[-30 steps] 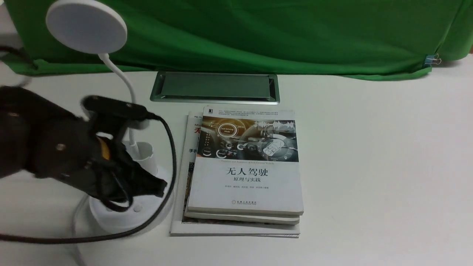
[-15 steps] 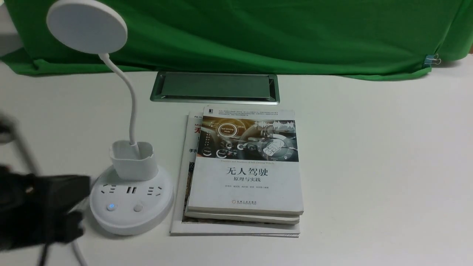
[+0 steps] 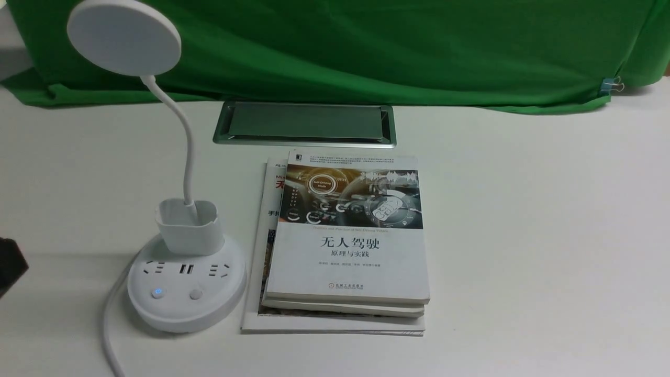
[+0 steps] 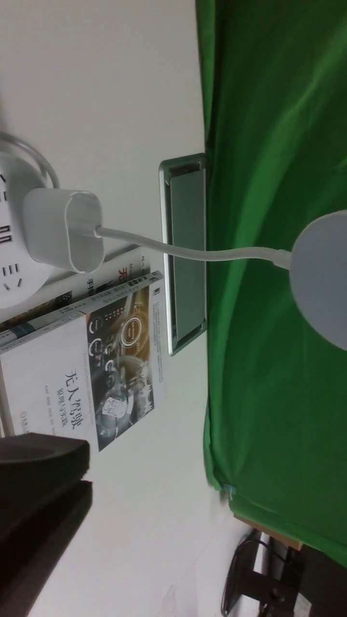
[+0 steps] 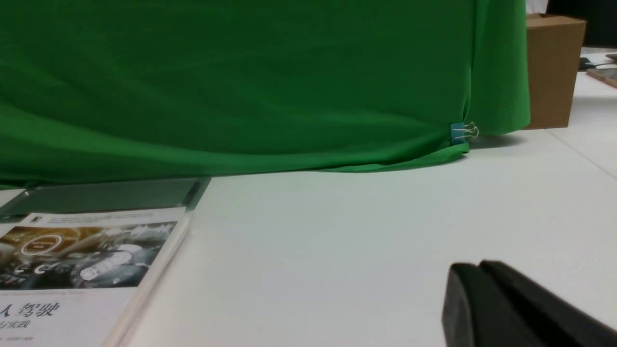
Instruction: Turn off the desk lamp on the white desktop by hand.
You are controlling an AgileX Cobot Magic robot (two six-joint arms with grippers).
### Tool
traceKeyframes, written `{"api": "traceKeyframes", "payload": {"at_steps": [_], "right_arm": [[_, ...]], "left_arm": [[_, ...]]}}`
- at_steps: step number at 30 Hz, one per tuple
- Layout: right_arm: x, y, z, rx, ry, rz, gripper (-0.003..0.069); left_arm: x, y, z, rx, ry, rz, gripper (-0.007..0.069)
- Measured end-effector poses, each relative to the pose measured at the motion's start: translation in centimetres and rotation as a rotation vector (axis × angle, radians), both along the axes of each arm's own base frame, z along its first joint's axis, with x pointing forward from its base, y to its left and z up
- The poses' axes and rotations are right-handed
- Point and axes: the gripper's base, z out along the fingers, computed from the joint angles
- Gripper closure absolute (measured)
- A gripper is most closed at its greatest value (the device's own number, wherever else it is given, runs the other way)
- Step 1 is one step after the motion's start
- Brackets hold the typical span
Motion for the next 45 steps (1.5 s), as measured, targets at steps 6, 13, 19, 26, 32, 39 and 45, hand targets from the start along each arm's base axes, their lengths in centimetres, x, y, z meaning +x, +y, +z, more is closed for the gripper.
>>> {"api": "traceKeyframes", "payload": {"at_steps": [6,13,19,26,32,39,45], "right_arm": [[0.0,0.0,0.0,0.000,0.000,0.000,0.0622],[0.0,0.0,0.0,0.000,0.000,0.000,0.0622],[0.0,0.0,0.0,0.000,0.000,0.000,0.0621],[0.0,0.0,0.0,0.000,0.000,0.000,0.0622],[0.0,0.0,0.0,0.000,-0.001,0.000,0.0622],[0.0,0.0,0.0,0.000,0.000,0.000,0.0622],[0.0,0.0,0.0,0.000,0.000,0.000,0.0622]], "left_arm": [[0.0,0.0,0.0,0.001,0.001,0.000,0.0606],[0.7,0.0,0.1,0.069,-0.254,0.024,0.0606],[1.3,0.7,-4.8,0.213,-0.396,0.159,0.0606],[0.8,1.8,-11.0,0.248,-0.275,0.325,0.0606],[0.8,1.9,-13.3,0.245,-0.103,0.331,0.0606],[0.7,1.8,-13.7,0.213,-0.056,0.321,0.0606],[0.7,1.8,-13.7,0.211,-0.057,0.321,0.0606]]}}
